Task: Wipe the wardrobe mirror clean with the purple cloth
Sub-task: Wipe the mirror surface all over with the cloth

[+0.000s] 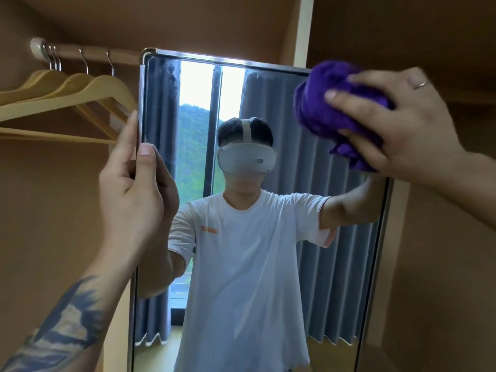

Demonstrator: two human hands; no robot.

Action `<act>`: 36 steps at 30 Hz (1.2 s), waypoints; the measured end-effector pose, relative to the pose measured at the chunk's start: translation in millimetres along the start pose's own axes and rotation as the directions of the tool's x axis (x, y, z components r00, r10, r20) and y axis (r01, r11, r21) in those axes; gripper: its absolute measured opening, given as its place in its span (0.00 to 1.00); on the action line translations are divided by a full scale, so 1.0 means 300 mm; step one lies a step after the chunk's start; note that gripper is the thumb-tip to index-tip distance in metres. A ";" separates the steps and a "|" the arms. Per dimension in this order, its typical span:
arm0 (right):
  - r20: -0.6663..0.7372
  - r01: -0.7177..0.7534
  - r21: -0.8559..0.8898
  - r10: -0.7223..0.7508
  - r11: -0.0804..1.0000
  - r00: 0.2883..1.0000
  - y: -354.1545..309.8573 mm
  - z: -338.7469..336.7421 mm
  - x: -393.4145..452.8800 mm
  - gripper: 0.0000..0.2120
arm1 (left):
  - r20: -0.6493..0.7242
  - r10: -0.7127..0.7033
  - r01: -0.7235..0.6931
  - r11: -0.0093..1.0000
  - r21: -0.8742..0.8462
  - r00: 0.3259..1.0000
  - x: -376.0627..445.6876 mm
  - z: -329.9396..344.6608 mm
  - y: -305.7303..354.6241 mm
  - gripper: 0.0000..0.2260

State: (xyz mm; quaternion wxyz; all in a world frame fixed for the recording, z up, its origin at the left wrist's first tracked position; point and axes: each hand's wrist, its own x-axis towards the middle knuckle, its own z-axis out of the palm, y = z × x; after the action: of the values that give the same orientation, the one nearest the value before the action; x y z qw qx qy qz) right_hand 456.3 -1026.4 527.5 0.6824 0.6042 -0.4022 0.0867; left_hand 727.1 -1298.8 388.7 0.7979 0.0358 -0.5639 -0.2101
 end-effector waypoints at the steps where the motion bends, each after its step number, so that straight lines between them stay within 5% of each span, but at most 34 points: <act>1: -0.030 -0.085 0.009 0.085 0.996 0.996 -0.023 0.008 -0.009 0.25 | 0.001 -0.001 0.001 1.000 0.000 1.000 -0.002 0.001 0.004 0.17; 2: -0.041 -0.090 0.009 0.091 0.996 0.995 -0.058 0.018 -0.021 0.24 | 0.000 -0.001 0.001 1.000 0.004 1.000 -0.003 0.002 0.011 0.17; 5: 0.048 0.275 0.046 -0.277 0.960 0.960 -0.132 0.034 -0.044 0.23 | -0.007 -0.002 0.003 1.000 0.018 1.000 -0.008 0.005 0.037 0.16; 7: 0.083 0.391 0.050 -0.394 0.919 0.915 -0.095 0.026 -0.027 0.22 | 0.005 -0.009 0.009 1.000 0.001 1.000 -0.011 0.004 0.054 0.17; 10: 0.024 0.075 0.004 -0.075 0.997 0.997 -0.037 0.021 0.019 0.25 | 0.029 -0.036 0.037 0.999 -0.018 0.999 -0.016 0.003 0.065 0.19; 13: -0.052 -0.237 0.016 0.238 0.971 0.970 -0.114 0.040 0.025 0.26 | 0.031 -0.045 0.046 0.999 -0.018 0.999 -0.019 0.004 0.068 0.19; 14: -0.044 -0.200 0.022 0.201 0.979 0.979 -0.159 0.049 0.019 0.26 | 0.026 -0.042 0.042 0.999 -0.013 0.999 -0.019 0.003 0.068 0.19; 16: 0.019 0.105 0.054 -0.106 0.993 0.994 -0.222 0.060 -0.001 0.26 | 0.023 -0.035 0.035 0.999 0.000 0.999 -0.018 0.001 0.070 0.19; 18: 0.072 0.396 0.083 -0.402 0.915 0.913 -0.204 0.051 -0.006 0.25 | 0.033 -0.033 0.033 0.999 -0.001 0.999 -0.019 0.003 0.072 0.19; 19: 0.078 0.430 0.084 -0.436 0.899 0.897 -0.168 0.045 0.003 0.25 | 0.034 -0.034 0.034 0.999 -0.006 0.999 -0.020 0.003 0.072 0.19; 25: -0.026 -0.082 -0.050 0.081 0.995 0.996 -0.035 0.025 -0.030 0.26 | 0.024 -0.026 0.026 1.000 0.002 0.999 -0.016 0.000 0.065 0.17; 26: -0.023 -0.056 -0.046 0.055 0.997 0.998 -0.062 0.030 -0.056 0.26 | 0.017 -0.026 0.025 1.000 0.009 1.000 -0.016 0.002 0.065 0.17; 29: 0.066 0.347 0.011 -0.347 0.938 0.935 -0.082 0.020 -0.115 0.26 | 0.005 -0.032 0.031 0.999 0.018 0.999 -0.017 0.004 0.063 0.16; 31: 0.097 0.414 -0.006 -0.412 0.910 0.906 -0.007 0.000 -0.100 0.27 | 0.008 -0.030 0.030 0.999 0.017 1.000 -0.018 0.005 0.063 0.17; 34: 0.025 0.047 -0.055 -0.046 0.997 0.999 0.054 -0.003 -0.062 0.28 | 0.006 -0.023 0.023 1.000 0.022 1.000 -0.021 0.008 0.064 0.18; 36: -0.007 -0.104 -0.058 0.104 0.993 0.995 0.005 0.015 -0.066 0.27 | 0.001 -0.023 0.023 0.999 0.027 1.000 -0.022 0.007 0.068 0.18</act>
State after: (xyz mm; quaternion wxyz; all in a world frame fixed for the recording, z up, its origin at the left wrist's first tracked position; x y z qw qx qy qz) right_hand 440.4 -1022.7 515.5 0.6951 0.5621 -0.4341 0.1116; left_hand 729.3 -1277.4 389.8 0.7946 0.0527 -0.5666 -0.2116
